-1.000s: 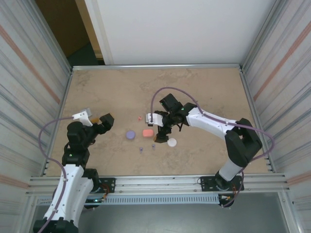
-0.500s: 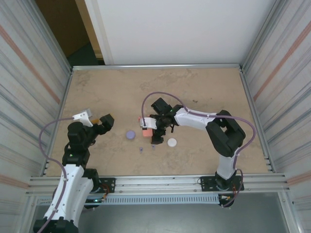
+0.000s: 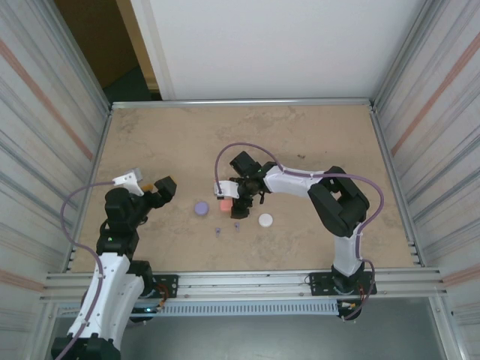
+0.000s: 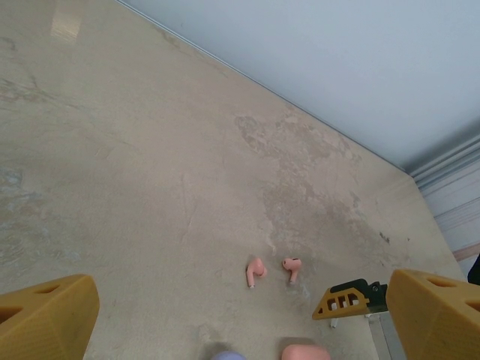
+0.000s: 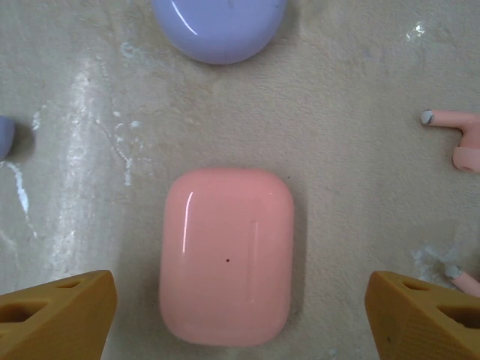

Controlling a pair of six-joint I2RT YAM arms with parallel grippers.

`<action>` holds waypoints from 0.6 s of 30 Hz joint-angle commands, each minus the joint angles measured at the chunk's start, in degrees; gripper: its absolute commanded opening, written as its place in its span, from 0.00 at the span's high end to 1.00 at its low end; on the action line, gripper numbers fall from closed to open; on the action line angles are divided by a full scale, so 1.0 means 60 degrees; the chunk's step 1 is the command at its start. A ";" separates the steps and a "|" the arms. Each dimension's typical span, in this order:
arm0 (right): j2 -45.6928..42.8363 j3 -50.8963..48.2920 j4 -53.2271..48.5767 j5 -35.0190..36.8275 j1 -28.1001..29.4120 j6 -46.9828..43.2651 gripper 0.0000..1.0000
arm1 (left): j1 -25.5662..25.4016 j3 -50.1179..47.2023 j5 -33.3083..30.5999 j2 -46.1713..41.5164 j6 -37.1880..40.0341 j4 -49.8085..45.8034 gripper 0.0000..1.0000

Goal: Insert wireless bluetooth earbuds into charging case

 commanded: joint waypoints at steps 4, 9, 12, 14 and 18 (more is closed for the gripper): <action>0.0447 0.0420 -0.0136 0.0074 0.0090 0.0018 0.21 | -0.0014 -0.0083 -0.0057 0.0002 0.0180 0.0189 0.01; 0.0689 0.0518 -0.0273 0.0057 0.0083 0.0063 0.28 | -0.0011 -0.0075 -0.0058 0.0019 0.0179 0.0155 0.01; 0.0780 0.0507 -0.0291 0.0047 0.0082 0.0121 0.33 | -0.0013 -0.0061 -0.0081 0.0019 0.0183 0.0133 0.01; 0.0796 0.0498 -0.0284 0.0020 0.0080 0.0152 0.38 | -0.0011 -0.0054 -0.0087 0.0019 0.0207 0.0104 0.01; 0.0604 0.0402 -0.0174 -0.0027 0.0089 0.0194 0.50 | -0.0020 -0.0026 -0.0049 0.0009 0.0183 0.0044 0.01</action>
